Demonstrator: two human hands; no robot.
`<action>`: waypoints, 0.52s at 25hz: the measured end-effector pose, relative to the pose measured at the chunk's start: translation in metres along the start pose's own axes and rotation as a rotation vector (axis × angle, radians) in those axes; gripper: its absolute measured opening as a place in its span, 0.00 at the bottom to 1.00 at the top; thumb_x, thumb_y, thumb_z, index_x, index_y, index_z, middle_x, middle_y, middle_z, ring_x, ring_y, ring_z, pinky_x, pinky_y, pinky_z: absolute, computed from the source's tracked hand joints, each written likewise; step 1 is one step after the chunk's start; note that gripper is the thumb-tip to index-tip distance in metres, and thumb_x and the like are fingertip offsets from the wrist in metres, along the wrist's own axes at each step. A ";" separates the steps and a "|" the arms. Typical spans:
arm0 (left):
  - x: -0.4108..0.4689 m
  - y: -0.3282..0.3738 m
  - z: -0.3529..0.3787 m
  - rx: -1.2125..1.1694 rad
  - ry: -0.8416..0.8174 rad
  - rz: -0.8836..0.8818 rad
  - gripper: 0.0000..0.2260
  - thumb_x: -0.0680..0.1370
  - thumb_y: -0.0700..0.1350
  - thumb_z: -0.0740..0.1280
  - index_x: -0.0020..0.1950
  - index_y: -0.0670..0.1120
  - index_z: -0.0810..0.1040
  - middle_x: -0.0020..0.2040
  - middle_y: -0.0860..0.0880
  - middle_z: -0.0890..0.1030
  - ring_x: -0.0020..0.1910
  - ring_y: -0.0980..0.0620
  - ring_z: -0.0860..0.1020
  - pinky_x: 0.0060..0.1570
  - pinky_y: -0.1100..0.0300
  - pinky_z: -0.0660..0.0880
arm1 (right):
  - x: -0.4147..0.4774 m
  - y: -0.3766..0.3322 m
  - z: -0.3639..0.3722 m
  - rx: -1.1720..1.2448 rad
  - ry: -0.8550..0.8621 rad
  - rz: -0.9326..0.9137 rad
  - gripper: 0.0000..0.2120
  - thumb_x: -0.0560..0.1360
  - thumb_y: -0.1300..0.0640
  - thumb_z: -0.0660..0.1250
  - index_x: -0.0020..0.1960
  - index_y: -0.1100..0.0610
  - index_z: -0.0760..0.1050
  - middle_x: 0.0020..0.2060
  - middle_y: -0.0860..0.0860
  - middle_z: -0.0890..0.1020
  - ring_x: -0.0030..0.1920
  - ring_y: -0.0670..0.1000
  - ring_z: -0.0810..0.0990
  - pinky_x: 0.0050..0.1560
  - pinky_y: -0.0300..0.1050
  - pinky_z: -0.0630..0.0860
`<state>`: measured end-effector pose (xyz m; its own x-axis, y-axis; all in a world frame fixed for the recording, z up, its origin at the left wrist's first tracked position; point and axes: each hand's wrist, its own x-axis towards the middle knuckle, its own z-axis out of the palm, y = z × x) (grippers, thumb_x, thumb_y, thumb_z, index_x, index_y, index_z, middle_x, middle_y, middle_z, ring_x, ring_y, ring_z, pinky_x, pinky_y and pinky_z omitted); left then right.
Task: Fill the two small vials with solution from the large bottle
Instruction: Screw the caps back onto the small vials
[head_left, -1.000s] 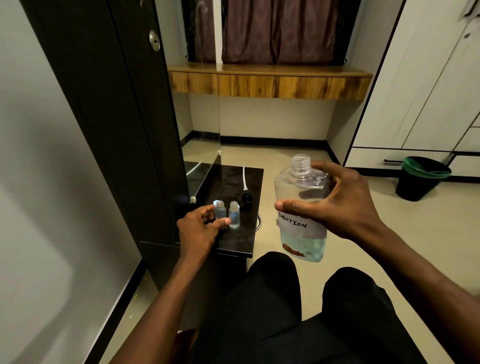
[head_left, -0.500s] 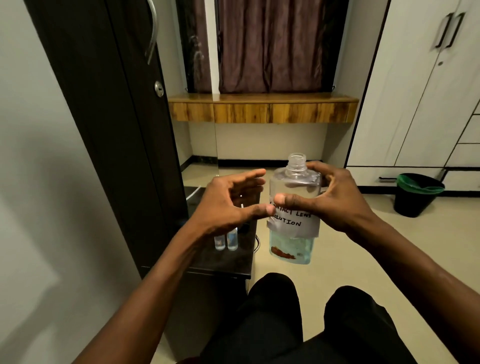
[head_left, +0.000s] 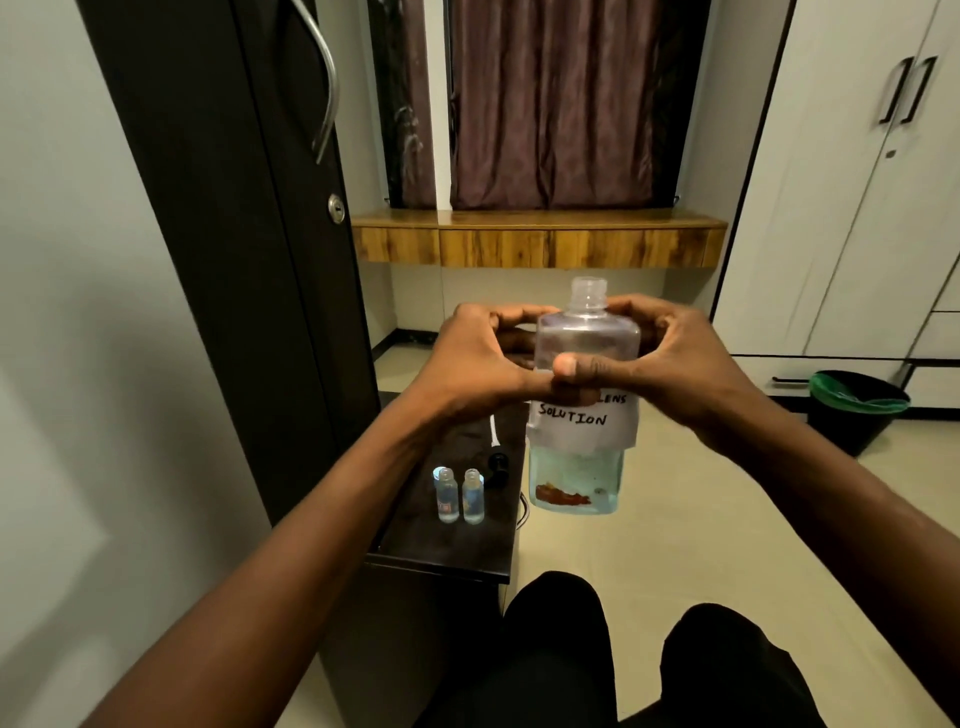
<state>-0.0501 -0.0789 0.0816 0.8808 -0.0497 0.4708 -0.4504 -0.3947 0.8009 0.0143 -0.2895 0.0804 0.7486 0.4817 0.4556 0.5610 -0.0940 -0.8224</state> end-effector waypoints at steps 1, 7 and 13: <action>0.002 0.001 -0.004 0.064 0.042 0.003 0.35 0.63 0.43 0.86 0.67 0.43 0.79 0.56 0.48 0.86 0.53 0.54 0.86 0.52 0.53 0.84 | 0.008 0.002 0.002 -0.005 -0.002 0.010 0.36 0.58 0.42 0.84 0.63 0.51 0.80 0.52 0.45 0.87 0.51 0.44 0.86 0.46 0.40 0.84; 0.021 -0.019 -0.015 0.395 0.419 0.026 0.34 0.59 0.54 0.86 0.62 0.45 0.82 0.53 0.51 0.87 0.49 0.60 0.84 0.49 0.62 0.83 | 0.079 0.015 0.023 0.054 -0.136 0.108 0.30 0.57 0.43 0.84 0.57 0.38 0.79 0.50 0.39 0.86 0.50 0.38 0.85 0.42 0.34 0.80; 0.041 -0.082 -0.004 0.513 0.771 -0.047 0.33 0.61 0.50 0.86 0.63 0.44 0.82 0.52 0.47 0.87 0.45 0.57 0.83 0.38 0.84 0.70 | 0.138 0.061 0.075 -0.008 -0.131 0.075 0.51 0.57 0.42 0.85 0.75 0.53 0.69 0.67 0.50 0.79 0.60 0.47 0.77 0.51 0.36 0.76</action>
<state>0.0227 -0.0453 0.0370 0.4733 0.5280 0.7051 -0.1351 -0.7474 0.6504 0.1254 -0.1638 0.0676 0.7361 0.5829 0.3441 0.5085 -0.1407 -0.8495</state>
